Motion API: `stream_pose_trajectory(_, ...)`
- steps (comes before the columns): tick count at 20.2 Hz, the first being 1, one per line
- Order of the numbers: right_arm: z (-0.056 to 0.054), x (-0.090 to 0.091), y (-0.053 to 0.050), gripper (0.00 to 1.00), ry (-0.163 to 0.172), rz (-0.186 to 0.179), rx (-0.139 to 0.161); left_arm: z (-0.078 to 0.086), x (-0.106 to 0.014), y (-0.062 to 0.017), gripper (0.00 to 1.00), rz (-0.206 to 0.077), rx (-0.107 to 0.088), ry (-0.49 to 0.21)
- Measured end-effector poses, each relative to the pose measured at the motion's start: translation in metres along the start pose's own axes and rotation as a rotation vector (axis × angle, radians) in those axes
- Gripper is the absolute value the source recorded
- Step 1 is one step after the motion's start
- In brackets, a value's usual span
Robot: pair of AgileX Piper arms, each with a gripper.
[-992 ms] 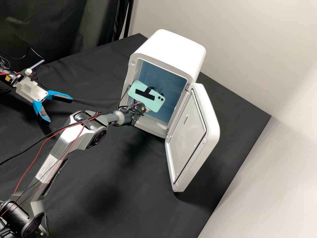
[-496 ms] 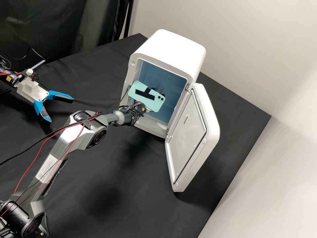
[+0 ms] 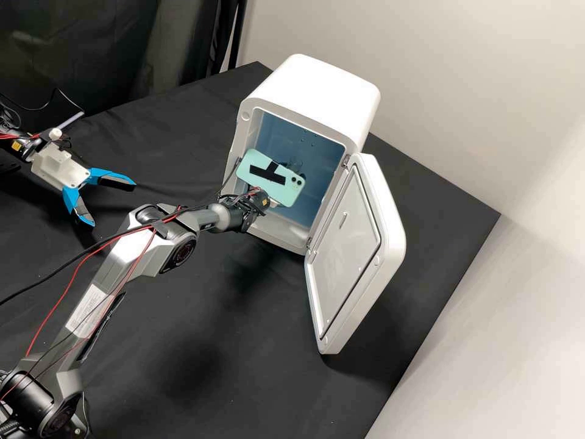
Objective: Place the flask in the incubator
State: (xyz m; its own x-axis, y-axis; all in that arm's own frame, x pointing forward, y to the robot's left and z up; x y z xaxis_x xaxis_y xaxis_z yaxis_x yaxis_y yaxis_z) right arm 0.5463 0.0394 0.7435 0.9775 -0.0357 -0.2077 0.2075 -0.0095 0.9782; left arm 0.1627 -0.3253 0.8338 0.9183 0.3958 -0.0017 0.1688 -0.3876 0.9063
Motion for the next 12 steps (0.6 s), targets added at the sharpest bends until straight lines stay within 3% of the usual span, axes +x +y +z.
stream_pose_trajectory(1, 0.0007, -0.0001, -0.0003, 1.0, -0.003, 0.001, -0.002, 0.0, 0.0, 0.0, 1.0, 0.0, 0.0, 0.0)
stream_pose_trajectory(6, 0.0013, -0.0004, -0.0012, 1.0, -0.024, 0.017, -0.01, 0.0, 0.0, 0.0, 1.0, 0.0, 0.0, 0.0)
stream_pose_trajectory(12, 0.0025, -0.0004, -0.0029, 1.0, -0.045, 0.006, -0.022, -0.001, -0.0003, 0.0002, 1.0, 0.002, -0.002, 0.005)
